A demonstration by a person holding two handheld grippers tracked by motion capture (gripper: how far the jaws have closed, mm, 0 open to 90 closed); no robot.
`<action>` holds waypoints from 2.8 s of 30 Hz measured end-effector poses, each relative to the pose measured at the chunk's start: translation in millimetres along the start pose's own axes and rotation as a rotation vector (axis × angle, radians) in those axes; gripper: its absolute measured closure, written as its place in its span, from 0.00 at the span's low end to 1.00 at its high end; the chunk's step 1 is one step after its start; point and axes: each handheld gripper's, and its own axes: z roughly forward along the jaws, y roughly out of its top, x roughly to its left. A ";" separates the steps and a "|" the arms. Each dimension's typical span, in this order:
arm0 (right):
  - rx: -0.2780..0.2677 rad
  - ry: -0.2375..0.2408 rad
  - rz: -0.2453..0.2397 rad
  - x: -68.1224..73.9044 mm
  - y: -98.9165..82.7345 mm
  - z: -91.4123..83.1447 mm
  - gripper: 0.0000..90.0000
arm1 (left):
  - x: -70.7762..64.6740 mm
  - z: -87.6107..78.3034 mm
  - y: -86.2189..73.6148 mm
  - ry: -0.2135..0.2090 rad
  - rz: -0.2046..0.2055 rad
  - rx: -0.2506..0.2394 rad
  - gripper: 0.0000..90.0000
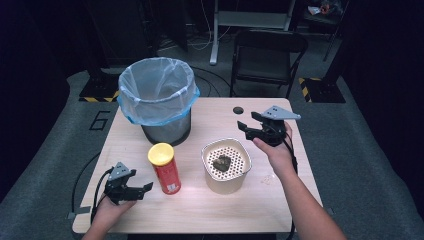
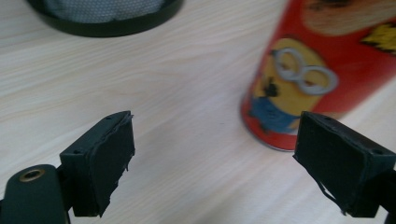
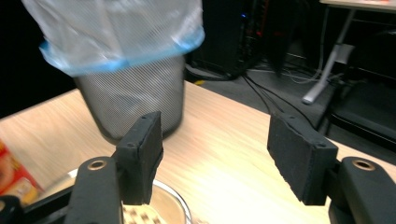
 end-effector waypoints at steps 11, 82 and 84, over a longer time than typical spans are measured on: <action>0.027 -0.073 0.067 -21.8 -39.3 -16.2 0.38 | -21.0 5.0 10.0 -0.113 0.030 -0.036 0.13; 0.295 -0.202 0.121 -27.9 -175.9 -41.7 0.37 | -41.6 6.2 64.1 -0.142 0.079 -0.095 0.26; 0.293 -0.201 0.117 -28.9 -176.0 -42.6 0.37 | -42.2 4.0 70.4 -0.147 0.086 -0.087 0.26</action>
